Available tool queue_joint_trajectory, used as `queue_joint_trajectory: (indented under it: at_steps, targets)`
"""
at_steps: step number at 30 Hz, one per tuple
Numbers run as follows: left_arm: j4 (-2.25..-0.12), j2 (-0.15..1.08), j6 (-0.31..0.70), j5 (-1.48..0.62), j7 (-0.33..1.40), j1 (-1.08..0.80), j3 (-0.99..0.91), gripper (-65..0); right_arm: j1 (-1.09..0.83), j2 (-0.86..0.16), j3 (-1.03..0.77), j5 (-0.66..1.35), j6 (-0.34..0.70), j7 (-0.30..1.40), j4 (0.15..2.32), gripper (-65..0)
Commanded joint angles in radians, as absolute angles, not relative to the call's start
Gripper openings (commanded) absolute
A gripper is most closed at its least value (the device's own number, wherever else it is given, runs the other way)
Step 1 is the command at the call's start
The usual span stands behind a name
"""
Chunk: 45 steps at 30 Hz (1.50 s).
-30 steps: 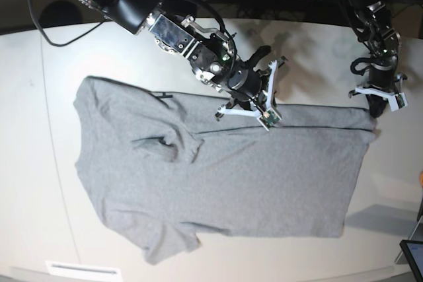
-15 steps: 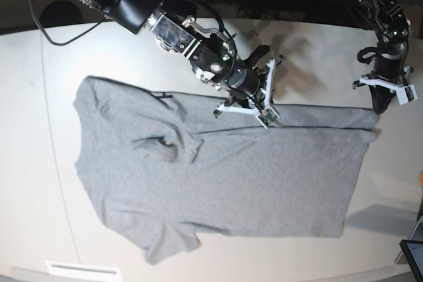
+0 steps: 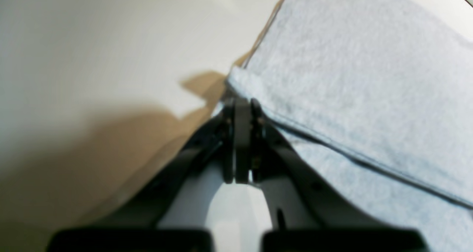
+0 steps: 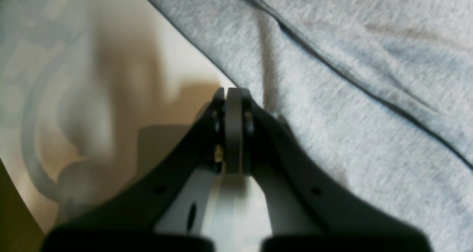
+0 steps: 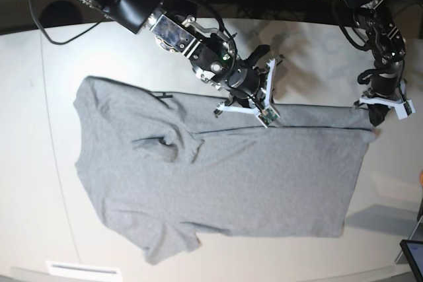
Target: Fold the T-shirt properly
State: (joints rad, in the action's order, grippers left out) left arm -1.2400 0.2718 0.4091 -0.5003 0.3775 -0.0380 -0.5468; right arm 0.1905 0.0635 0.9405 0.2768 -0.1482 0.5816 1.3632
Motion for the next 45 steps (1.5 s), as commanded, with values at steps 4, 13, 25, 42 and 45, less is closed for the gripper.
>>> queue_joint_trajectory:
  at_steps: [4, 13, 25, 42, 45]
  targets:
    - [-1.204, 0.303, 0.412, -0.515, 0.420, -0.001, -0.553, -65.0, 0.206, 0.079, 0.941, 0.272, -0.147, 0.559, 1.385, -65.0]
    - [-1.207, 0.300, 0.412, -0.516, 0.467, -0.007, -0.553, -65.0, 0.259, 0.082, 1.007, 0.272, -0.148, 0.552, 1.371, -65.0]
    - [-1.202, 0.303, 0.412, -0.510, 0.470, -0.013, -0.616, -65.0, 0.328, 0.107, 1.007, 0.277, -0.147, 0.504, 1.270, -65.0]
    - [-1.317, 0.297, 0.412, -0.518, 0.472, -0.062, -0.616, -65.0, 0.389, 0.108, 1.003, 0.278, -0.147, 0.430, 1.118, -64.9]
    - [-1.310, 0.297, 0.412, -0.518, 0.472, -0.051, -0.616, -65.0, 0.389, 0.108, 1.003, 0.278, -0.145, 0.430, 1.104, -64.9]
